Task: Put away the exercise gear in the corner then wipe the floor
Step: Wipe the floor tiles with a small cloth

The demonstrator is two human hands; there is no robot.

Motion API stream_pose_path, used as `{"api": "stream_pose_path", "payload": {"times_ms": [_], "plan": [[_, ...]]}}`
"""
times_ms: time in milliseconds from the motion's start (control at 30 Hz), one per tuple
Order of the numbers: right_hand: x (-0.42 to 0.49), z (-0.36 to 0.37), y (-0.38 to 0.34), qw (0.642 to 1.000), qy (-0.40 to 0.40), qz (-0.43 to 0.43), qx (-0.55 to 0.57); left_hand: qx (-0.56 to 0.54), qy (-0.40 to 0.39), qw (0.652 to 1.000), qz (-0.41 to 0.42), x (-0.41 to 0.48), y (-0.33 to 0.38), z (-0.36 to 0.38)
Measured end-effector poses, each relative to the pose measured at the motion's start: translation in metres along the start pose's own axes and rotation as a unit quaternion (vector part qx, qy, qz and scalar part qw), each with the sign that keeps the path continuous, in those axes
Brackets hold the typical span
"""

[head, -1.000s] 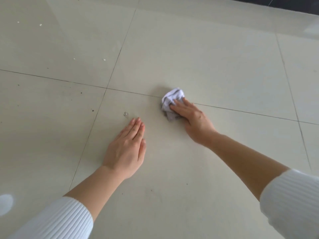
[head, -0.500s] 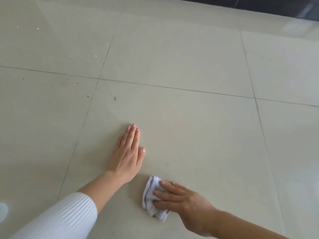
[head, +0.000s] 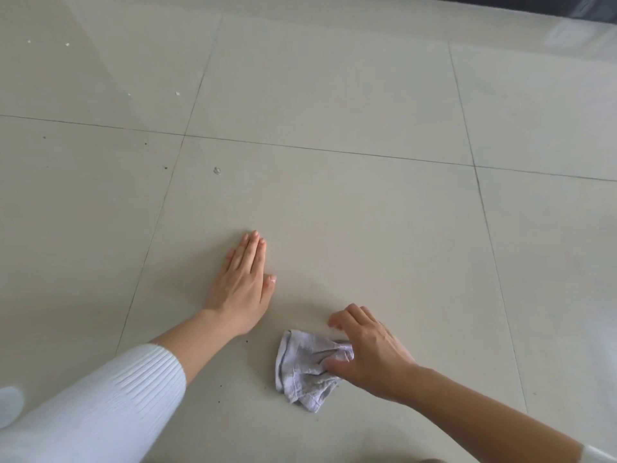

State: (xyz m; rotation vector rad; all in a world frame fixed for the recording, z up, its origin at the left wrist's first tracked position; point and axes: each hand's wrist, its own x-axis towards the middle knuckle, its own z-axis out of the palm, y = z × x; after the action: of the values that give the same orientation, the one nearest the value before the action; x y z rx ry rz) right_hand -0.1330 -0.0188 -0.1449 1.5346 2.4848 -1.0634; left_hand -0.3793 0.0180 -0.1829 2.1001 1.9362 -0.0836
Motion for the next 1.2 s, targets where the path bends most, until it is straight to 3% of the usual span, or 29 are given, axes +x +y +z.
{"api": "stream_pose_path", "payload": {"times_ms": [133, 233, 333, 433, 567, 900, 1033, 1200], "plan": [[-0.006, 0.015, -0.014, 0.998, -0.006, -0.051, -0.035, -0.007, -0.014, 1.000, -0.001, -0.010, 0.003, 0.003], [-0.009, 0.023, -0.030, 0.990, -0.068, -0.102, -0.069, -0.013, -0.036, 0.999, 0.002, -0.021, 0.004, 0.004], [-0.008, 0.008, -0.051, 0.987, -0.160, -0.013, -0.031, -0.019, -0.082, 0.996, -0.005, -0.039, 0.001, -0.008], [0.003, -0.031, -0.084, 0.983, -0.148, 0.085, 0.061, -0.020, -0.105, 0.993, -0.050, -0.062, -0.003, -0.046], [0.007, -0.108, -0.166, 0.983, -0.141, 0.065, 0.099, -0.076, -0.088, 0.983, -0.139, -0.109, -0.015, -0.143], [-0.021, -0.321, -0.524, 0.983, -0.143, -0.077, 0.090, -0.186, 0.057, 0.907, -0.373, -0.306, -0.089, -0.481], [-0.045, -0.358, -0.682, 0.974, -0.160, -0.138, 0.084, -0.185, 0.119, 0.869, -0.443, -0.398, -0.134, -0.609], [-0.051, -0.367, -0.857, 0.957, -0.187, -0.206, 0.080, -0.153, 0.169, 0.828, -0.513, -0.492, -0.215, -0.714]]}}
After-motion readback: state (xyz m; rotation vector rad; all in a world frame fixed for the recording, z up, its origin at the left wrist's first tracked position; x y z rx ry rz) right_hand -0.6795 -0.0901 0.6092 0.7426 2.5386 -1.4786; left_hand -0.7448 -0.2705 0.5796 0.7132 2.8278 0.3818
